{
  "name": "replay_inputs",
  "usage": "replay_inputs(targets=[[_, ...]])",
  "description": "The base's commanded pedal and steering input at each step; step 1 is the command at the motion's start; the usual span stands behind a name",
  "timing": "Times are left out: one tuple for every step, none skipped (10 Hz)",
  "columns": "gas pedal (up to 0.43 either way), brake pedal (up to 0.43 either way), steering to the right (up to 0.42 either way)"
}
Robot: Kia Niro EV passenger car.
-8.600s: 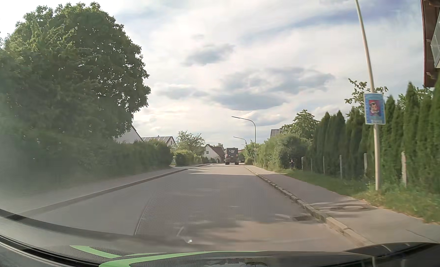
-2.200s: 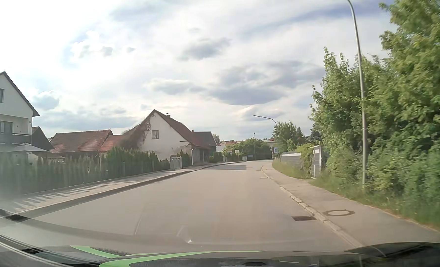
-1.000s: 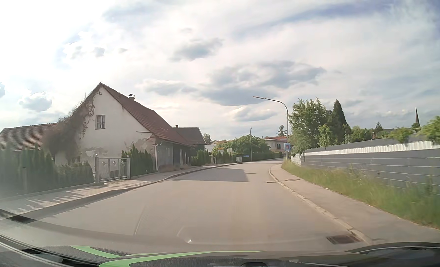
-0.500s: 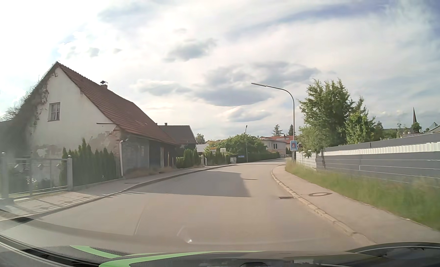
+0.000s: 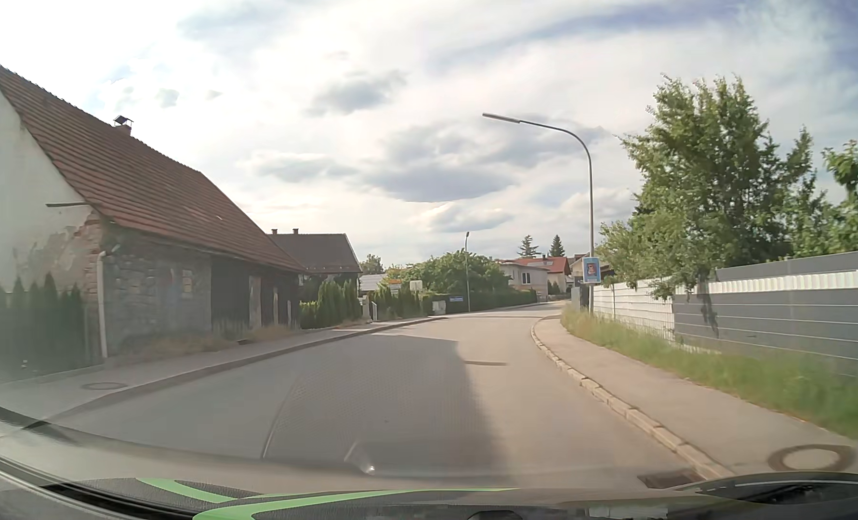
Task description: Follow the waypoints while adhering to traffic rules and regulations
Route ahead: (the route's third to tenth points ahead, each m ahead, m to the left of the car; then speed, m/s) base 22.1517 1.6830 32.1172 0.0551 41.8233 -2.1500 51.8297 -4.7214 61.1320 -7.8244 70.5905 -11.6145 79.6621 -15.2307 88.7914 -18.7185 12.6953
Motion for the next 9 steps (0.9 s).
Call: replay_inputs(targets=[[0.087,0.0,0.018],[0.087,0.0,0.018],[0.087,0.0,0.018],[0.087,0.0,0.019],[0.087,0.0,0.02],[0.087,0.0,0.02],[0.087,0.0,0.021],[0.087,0.0,0.021],[0.087,0.0,0.022]])
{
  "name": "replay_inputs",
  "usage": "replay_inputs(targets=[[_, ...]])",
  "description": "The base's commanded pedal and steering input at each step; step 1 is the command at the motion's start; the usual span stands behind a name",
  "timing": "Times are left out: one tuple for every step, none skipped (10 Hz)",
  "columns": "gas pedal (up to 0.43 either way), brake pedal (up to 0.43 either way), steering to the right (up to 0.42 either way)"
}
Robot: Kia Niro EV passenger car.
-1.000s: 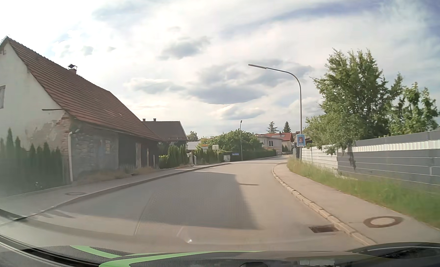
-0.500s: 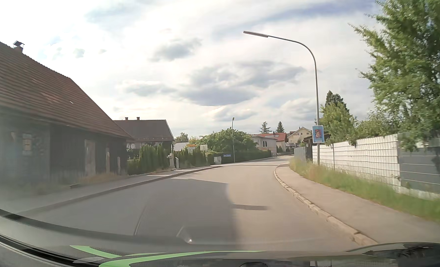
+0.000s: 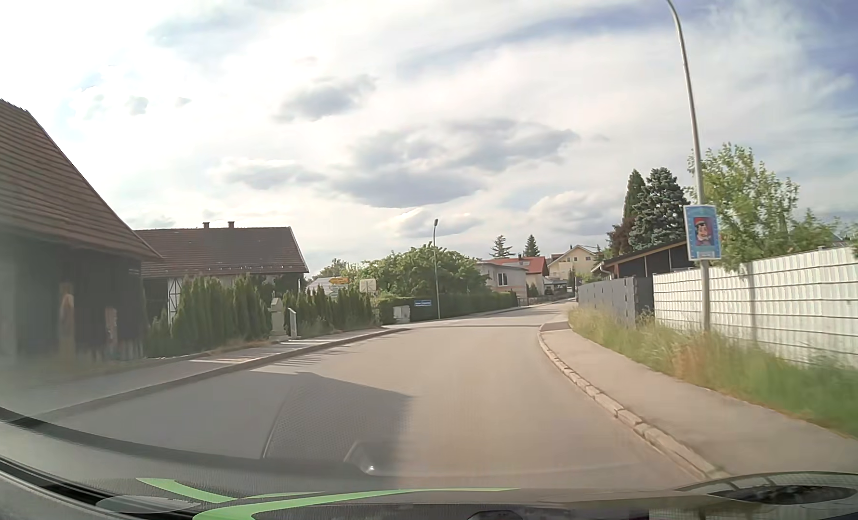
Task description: Follow the waypoints while adhering to traffic rules and regulations
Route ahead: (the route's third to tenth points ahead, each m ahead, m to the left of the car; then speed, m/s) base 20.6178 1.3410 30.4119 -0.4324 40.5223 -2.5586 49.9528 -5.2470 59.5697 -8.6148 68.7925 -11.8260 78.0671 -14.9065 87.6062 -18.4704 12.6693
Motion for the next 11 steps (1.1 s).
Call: replay_inputs(targets=[[0.087,0.0,0.023],[0.087,0.0,0.023],[0.098,0.0,0.024],[0.098,0.0,0.023],[0.098,0.0,0.023],[0.098,0.0,0.023],[0.098,0.0,0.023],[0.098,0.0,0.025],[0.098,0.0,0.027],[0.11,0.0,0.028],[0.11,0.0,0.028]])
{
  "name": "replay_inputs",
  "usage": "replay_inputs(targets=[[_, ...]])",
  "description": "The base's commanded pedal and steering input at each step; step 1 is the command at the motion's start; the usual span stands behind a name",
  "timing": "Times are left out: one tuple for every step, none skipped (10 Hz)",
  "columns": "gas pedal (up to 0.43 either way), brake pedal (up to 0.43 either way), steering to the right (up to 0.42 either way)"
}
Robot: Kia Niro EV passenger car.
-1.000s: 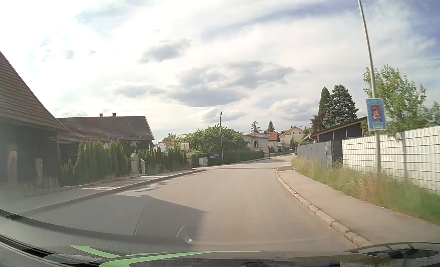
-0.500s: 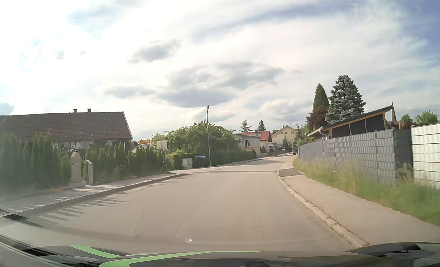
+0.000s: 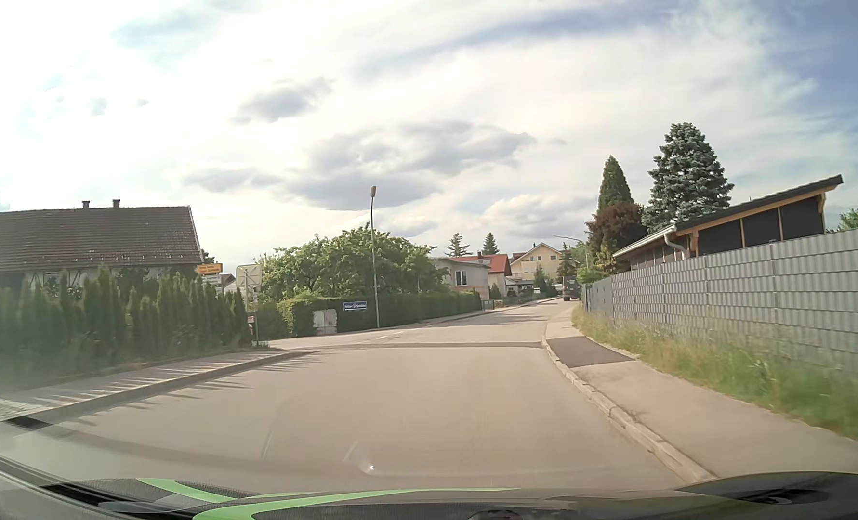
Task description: Follow the waypoints while adhering to traffic rules and regulations
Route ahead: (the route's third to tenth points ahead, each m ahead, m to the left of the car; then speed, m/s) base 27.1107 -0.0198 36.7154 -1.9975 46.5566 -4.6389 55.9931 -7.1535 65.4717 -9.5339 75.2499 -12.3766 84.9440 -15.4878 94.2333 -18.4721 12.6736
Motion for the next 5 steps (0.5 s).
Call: replay_inputs(targets=[[0.11,0.0,0.029],[0.11,0.0,0.028],[0.118,0.0,0.028],[0.118,0.0,0.027],[0.118,0.0,0.027]])
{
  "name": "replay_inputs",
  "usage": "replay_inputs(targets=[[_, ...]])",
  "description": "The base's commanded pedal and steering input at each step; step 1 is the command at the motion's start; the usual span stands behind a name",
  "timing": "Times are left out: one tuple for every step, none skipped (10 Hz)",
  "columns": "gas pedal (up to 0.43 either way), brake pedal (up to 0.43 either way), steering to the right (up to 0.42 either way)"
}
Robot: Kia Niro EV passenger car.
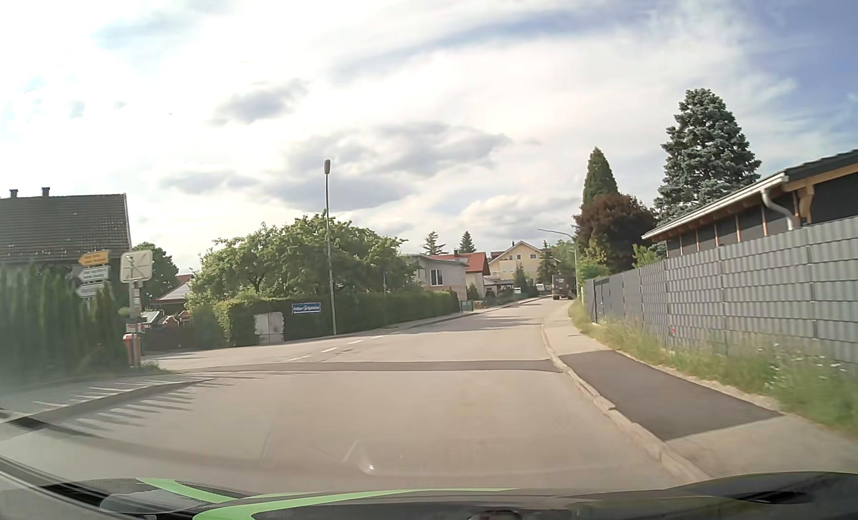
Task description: Follow the waypoints while adhering to traffic rules and regulations
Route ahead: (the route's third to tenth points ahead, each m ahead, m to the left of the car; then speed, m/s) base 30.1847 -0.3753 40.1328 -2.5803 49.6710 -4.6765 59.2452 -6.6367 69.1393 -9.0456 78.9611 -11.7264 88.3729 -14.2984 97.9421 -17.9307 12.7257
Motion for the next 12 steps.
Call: replay_inputs(targets=[[0.118,0.0,0.026],[0.118,0.0,0.026],[0.118,0.0,0.026],[0.118,0.0,0.026],[0.118,0.0,0.026],[0.118,0.0,0.025],[0.118,0.0,0.025],[0.118,0.0,0.023],[0.118,0.0,0.022],[0.118,0.0,0.022],[0.118,0.0,0.021],[0.118,0.0,0.021]])
